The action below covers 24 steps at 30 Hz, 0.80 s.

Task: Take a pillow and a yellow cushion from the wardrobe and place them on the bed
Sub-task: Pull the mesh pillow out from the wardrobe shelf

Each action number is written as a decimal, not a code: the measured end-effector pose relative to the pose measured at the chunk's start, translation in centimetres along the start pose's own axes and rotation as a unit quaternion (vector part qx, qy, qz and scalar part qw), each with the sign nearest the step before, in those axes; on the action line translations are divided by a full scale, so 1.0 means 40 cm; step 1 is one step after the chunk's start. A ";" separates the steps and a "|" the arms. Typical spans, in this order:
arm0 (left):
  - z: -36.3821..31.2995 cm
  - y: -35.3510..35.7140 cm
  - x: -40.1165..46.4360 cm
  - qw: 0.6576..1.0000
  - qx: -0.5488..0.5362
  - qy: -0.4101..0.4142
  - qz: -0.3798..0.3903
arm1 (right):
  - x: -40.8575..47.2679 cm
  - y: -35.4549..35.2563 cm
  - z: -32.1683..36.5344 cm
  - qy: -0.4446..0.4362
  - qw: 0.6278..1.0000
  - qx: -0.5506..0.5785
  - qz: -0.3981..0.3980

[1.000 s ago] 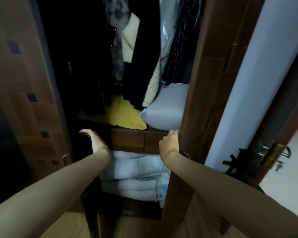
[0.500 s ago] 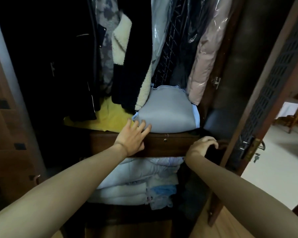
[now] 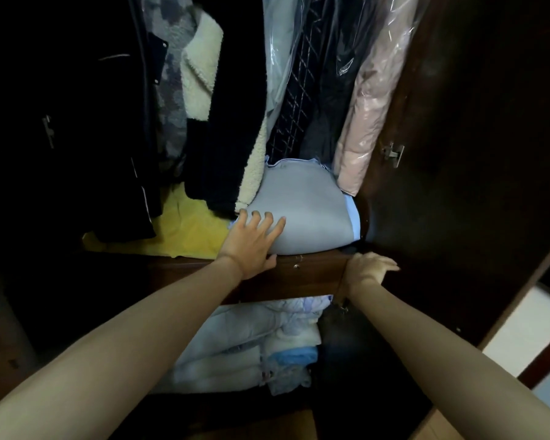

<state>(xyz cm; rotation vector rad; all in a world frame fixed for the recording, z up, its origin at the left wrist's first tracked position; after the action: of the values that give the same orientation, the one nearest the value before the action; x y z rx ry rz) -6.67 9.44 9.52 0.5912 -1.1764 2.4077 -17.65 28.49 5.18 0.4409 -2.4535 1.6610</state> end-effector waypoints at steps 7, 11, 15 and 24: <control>0.002 0.154 0.110 0.997 -0.058 -0.031 0.044 | 0.201 -0.073 0.147 -0.122 0.969 0.190 -0.100; 0.052 0.287 0.185 0.977 -0.067 -0.129 0.153 | 0.350 -0.102 0.213 -0.142 0.939 0.263 -0.170; 0.097 0.365 0.292 0.952 -0.103 -0.234 0.171 | 0.479 -0.101 0.281 -0.151 0.926 0.264 -0.225; 0.127 0.455 0.490 0.968 -0.147 -0.186 0.079 | 0.631 0.004 0.416 -0.125 0.886 0.420 -0.152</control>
<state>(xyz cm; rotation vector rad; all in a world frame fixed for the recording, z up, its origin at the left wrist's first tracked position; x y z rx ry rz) -31.42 -1.82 11.09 0.9074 -1.7595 2.2407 -40.88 9.13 5.89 1.1208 -1.5183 2.5487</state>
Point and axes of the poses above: each hand's wrist, its own x-axis towards the middle knuckle, its own y-axis out of the palm, z = x × y, the point moved 10 cm from there along x, towards the middle knuckle, and after that the axes turned 14 degrees about -z, right-handed, at the moved point
